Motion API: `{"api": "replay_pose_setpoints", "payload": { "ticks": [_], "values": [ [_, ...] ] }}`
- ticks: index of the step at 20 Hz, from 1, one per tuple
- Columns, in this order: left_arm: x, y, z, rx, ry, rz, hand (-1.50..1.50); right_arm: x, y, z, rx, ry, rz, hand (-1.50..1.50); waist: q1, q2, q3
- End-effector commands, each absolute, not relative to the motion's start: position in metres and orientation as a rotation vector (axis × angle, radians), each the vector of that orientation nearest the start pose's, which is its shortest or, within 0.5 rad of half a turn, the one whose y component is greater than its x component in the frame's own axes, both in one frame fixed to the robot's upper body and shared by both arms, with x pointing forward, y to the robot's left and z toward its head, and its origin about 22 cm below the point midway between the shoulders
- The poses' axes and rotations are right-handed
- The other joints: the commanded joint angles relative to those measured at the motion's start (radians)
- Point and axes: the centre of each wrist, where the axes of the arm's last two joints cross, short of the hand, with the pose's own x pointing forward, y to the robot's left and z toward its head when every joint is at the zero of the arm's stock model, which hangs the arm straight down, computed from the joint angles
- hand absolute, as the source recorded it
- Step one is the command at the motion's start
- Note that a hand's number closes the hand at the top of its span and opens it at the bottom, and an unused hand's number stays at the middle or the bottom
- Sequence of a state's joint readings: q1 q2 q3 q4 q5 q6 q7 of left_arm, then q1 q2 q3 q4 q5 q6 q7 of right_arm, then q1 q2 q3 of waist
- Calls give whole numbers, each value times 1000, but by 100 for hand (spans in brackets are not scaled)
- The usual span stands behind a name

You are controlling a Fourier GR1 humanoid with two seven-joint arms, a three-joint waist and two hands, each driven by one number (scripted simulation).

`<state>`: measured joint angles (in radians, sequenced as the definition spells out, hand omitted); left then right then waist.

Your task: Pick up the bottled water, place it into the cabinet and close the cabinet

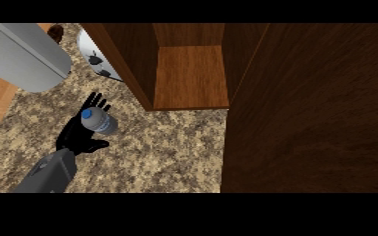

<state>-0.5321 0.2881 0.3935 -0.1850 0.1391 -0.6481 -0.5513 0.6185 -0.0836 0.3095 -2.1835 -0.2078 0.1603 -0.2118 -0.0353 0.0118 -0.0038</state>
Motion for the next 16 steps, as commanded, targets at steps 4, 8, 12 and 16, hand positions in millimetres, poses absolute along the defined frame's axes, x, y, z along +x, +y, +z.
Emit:
{"api": "replay_pose_setpoints", "payload": {
  "ticks": [4,8,12,16],
  "values": [
    [284,328,-126,-567,-1438,165,150,98,-212,59,376,-1816,-52,-150,-2,-1,0],
    [293,314,-125,-589,-1458,196,150,99,-211,53,375,-1801,-33,-150,0,-2,0],
    [288,319,-126,-547,-1462,188,150,103,-216,51,369,-1798,-53,-150,5,-2,1],
    [274,327,-133,-524,-1508,239,150,107,-207,52,364,-1801,-44,-150,19,-5,1]
  ]
}}
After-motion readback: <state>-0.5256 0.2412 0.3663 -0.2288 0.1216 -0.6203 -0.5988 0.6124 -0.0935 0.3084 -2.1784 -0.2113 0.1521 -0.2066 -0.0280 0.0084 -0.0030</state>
